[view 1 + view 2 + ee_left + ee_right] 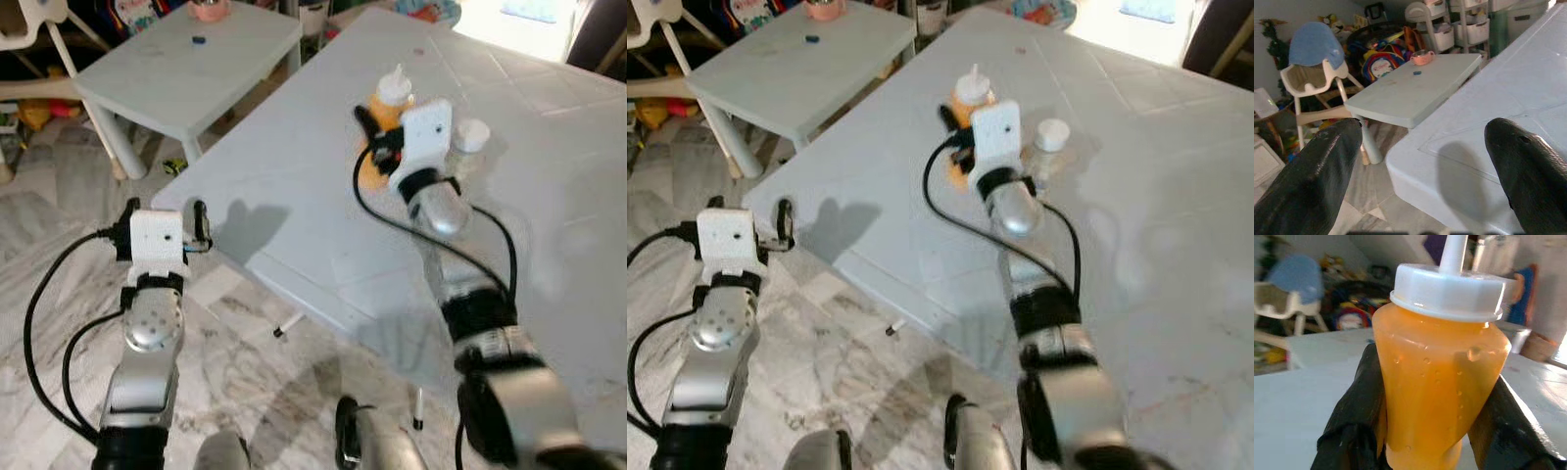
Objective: Restocking fridge
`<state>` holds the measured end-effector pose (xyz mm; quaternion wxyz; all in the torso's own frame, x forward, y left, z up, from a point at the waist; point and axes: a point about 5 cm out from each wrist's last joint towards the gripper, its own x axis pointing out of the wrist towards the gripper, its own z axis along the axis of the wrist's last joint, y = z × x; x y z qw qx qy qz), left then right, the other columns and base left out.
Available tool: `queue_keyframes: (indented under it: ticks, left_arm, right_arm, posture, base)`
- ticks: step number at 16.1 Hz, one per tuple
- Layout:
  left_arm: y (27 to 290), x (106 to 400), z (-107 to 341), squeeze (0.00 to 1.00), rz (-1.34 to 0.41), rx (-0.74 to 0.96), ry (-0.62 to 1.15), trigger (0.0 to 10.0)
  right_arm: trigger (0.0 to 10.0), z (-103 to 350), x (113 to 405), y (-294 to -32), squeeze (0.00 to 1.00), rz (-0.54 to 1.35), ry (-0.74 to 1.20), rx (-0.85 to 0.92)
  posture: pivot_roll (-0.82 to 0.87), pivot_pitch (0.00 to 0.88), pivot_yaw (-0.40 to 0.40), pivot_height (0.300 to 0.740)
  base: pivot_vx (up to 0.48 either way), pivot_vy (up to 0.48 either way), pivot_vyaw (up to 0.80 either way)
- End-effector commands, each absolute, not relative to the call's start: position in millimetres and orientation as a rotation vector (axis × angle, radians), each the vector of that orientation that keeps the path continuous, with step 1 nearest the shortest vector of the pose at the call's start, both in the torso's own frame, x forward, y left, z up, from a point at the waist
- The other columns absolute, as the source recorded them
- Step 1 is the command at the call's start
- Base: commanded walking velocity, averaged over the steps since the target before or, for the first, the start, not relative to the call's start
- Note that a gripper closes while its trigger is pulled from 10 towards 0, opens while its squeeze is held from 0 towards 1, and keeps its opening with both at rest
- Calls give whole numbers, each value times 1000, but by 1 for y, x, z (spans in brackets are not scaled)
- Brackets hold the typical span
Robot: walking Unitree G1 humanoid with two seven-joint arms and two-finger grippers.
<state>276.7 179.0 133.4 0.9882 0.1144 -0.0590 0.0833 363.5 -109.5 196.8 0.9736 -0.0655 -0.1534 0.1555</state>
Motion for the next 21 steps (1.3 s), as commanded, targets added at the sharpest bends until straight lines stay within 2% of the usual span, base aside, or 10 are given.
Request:
queue_keyframes:
  ticks: [1,5,7,9,12,15,21]
  left_arm:
    - [186,275,134,0,192,244,-112,10000]
    - [182,277,129,0,182,233,-96,10000]
    - [179,277,126,0,179,227,-93,10000]
    - [177,279,125,0,199,209,-100,10000]
    - [176,284,129,0,218,201,-115,10000]
    - [178,287,129,0,213,208,-119,10000]
    - [178,280,116,0,248,193,-81,10000]
  right_arm:
    - [10000,198,356,-109,0,348,-321,-106]
    - [10000,189,323,-109,0,510,-263,-60]
    - [10000,189,312,-114,0,516,-252,-35]
    - [10000,190,304,-119,0,432,-265,2]
    - [10000,189,301,-123,0,297,-278,30]
    - [10000,188,300,-119,0,281,-281,28]
    - [10000,180,298,-111,0,291,-261,32]
  posture:
    - [72,156,10,740]
    - [32,126,19,740]
    - [24,109,5,740]
    - [27,97,-12,740]
    - [34,88,-15,740]
    - [26,87,-12,740]
    - [33,93,-20,740]
  base:
    - [0,0,0]
    - [0,0,0]
    - [0,0,0]
    - [0,0,0]
    - [0,0,0]
    - [0,0,0]
    - [-80,0,742]
